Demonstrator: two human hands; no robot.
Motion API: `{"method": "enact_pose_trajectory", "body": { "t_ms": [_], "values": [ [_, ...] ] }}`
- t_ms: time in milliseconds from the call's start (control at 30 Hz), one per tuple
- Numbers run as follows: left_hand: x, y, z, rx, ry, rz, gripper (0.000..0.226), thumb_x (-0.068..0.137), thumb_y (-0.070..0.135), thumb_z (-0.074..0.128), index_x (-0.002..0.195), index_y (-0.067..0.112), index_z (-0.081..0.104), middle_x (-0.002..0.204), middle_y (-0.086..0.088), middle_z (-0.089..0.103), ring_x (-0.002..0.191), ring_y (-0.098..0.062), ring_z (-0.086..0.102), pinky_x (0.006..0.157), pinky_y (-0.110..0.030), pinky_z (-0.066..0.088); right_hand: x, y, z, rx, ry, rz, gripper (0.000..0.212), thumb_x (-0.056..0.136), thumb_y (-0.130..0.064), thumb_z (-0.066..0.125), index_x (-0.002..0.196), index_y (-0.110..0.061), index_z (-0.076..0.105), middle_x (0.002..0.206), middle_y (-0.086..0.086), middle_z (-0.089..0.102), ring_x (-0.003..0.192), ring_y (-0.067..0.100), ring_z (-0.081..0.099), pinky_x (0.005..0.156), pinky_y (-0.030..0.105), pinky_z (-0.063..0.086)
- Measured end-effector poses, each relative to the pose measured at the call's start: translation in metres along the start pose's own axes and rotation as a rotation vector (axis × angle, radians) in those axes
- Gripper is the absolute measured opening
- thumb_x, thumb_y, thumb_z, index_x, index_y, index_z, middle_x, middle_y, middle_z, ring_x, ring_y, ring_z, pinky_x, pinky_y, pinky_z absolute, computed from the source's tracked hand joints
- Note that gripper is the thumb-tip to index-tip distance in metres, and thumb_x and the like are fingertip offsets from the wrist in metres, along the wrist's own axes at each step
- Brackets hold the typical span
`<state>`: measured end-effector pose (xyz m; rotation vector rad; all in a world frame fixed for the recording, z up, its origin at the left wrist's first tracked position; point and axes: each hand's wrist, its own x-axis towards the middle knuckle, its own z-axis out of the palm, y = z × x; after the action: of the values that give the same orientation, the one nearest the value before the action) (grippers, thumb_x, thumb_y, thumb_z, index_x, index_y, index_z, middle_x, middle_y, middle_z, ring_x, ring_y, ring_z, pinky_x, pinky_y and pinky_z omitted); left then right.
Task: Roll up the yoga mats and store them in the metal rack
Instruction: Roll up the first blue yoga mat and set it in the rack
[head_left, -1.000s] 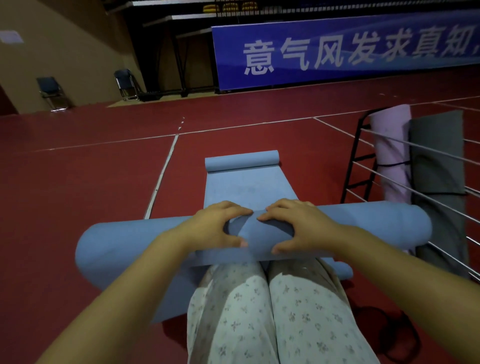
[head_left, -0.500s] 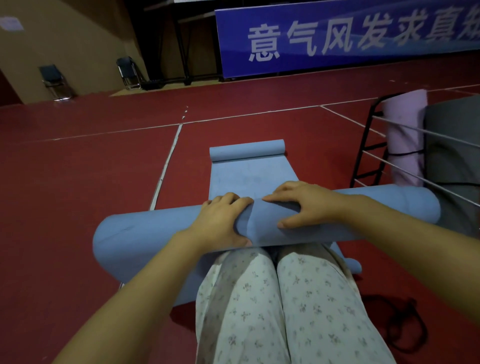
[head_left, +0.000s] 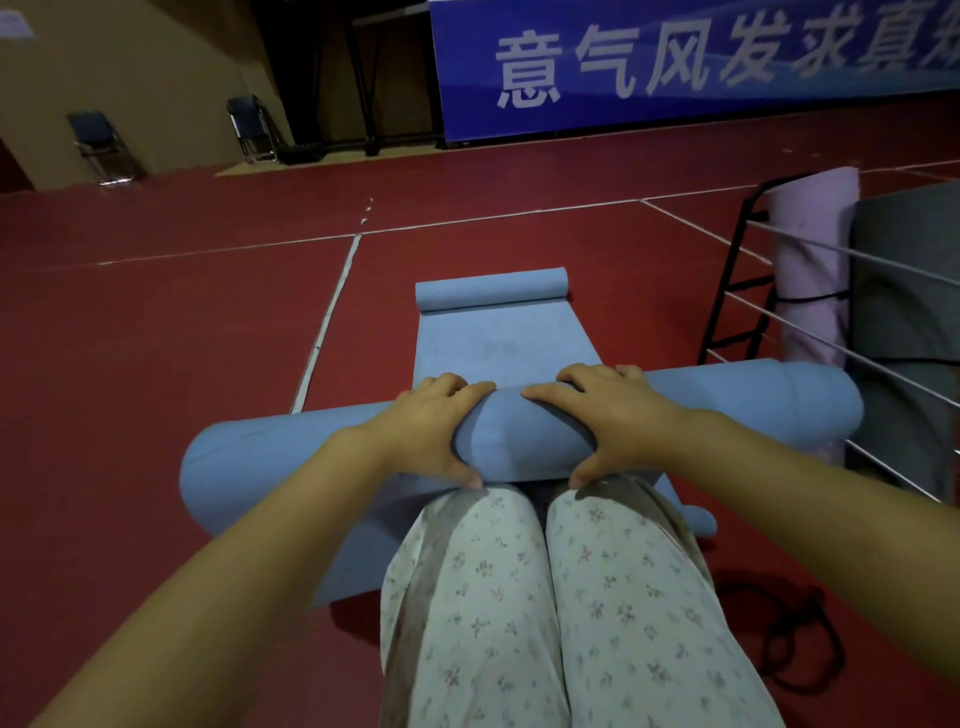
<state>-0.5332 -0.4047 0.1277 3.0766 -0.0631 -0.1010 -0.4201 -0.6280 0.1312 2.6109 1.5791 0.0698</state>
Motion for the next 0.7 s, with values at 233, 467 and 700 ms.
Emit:
{"method": "enact_pose_trajectory", "body": {
  "t_ms": [233,467,700],
  "values": [
    [-0.009,0.013,-0.009,0.166,0.085,0.020,0.098,0.065,0.056,0.074,0.144,0.022,0.028,0.129,-0.006,0.043,0.114,-0.032,0.045,0.088,-0.050,0.043,-0.002,-0.010,-0.013,-0.098,0.003,0.008,0.100,0.066,-0.057,0.071,0.144,-0.040,0.011,0.127,0.003,0.037,0.113,0.026,0.040,0.090,0.044,0.032],
    [-0.062,0.047,-0.046,0.237,0.117,0.109,0.095,0.056,0.061,0.065,0.139,0.024,0.034,0.111,-0.005,0.049,0.097,-0.029,0.049,0.078,-0.048,0.047,-0.063,-0.030,-0.050,-0.026,0.079,-0.052,0.093,0.064,-0.064,0.067,0.140,-0.044,0.015,0.115,-0.004,0.040,0.100,0.019,0.042,0.080,0.035,0.031],
    [-0.137,0.095,-0.037,0.256,0.093,0.194,0.091,0.058,0.071,0.049,0.137,0.029,0.030,0.106,0.004,0.050,0.089,-0.018,0.050,0.071,-0.037,0.047,-0.146,-0.064,-0.037,0.179,0.011,-0.083,0.089,0.060,-0.069,0.062,0.133,-0.052,0.012,0.116,-0.013,0.040,0.105,0.013,0.043,0.086,0.037,0.036]
  ]
}}
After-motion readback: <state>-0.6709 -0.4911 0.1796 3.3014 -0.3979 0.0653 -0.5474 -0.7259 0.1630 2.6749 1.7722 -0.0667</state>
